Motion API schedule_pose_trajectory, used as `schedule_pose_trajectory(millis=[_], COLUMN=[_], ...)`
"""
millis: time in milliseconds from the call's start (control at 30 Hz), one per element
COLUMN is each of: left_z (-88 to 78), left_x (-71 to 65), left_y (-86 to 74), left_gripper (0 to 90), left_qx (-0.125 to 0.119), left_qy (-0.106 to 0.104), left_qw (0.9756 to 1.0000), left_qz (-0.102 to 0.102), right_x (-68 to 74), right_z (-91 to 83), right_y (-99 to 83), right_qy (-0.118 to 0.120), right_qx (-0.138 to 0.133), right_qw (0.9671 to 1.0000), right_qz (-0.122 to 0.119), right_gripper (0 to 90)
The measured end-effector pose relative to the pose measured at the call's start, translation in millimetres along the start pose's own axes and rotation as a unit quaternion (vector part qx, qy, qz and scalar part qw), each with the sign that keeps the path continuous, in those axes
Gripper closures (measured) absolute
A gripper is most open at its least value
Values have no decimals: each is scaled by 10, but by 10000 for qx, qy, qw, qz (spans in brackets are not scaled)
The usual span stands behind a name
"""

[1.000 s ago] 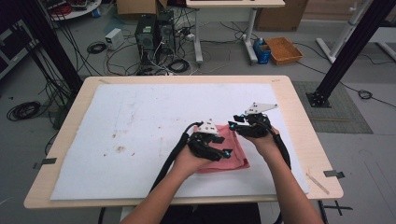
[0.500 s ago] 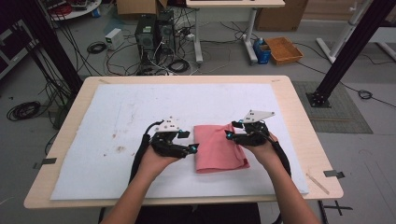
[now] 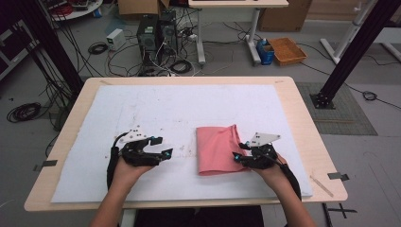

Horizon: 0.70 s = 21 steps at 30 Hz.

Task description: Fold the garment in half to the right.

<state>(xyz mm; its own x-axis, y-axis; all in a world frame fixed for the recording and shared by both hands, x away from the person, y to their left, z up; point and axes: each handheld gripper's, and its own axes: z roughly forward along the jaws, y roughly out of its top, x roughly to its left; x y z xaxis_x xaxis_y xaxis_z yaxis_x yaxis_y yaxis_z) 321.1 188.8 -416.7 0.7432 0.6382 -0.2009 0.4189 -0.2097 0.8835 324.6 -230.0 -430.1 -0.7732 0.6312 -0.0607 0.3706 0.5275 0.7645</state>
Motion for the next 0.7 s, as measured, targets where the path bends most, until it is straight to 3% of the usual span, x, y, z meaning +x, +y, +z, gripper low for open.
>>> schedule_pose_trajectory(millis=[133,267,700], left_z=[-54,-39,-35], left_x=[77,100,55], left_y=[-44,-59,-38], left_gripper=[307,307,307], left_qx=[-55,88,74], left_qy=[139,206,64], left_qw=[9999,9997,9999], left_qz=[-4,28,67], right_x=[-38,-55,-117], right_z=[-29,-45,-229], right_y=[-105,-143,-177], right_qy=[162,200,86], right_qx=[120,72,-210], right_qw=[9997,9996,9992], right_qz=[107,175,330], right_gripper=[747,850,880])
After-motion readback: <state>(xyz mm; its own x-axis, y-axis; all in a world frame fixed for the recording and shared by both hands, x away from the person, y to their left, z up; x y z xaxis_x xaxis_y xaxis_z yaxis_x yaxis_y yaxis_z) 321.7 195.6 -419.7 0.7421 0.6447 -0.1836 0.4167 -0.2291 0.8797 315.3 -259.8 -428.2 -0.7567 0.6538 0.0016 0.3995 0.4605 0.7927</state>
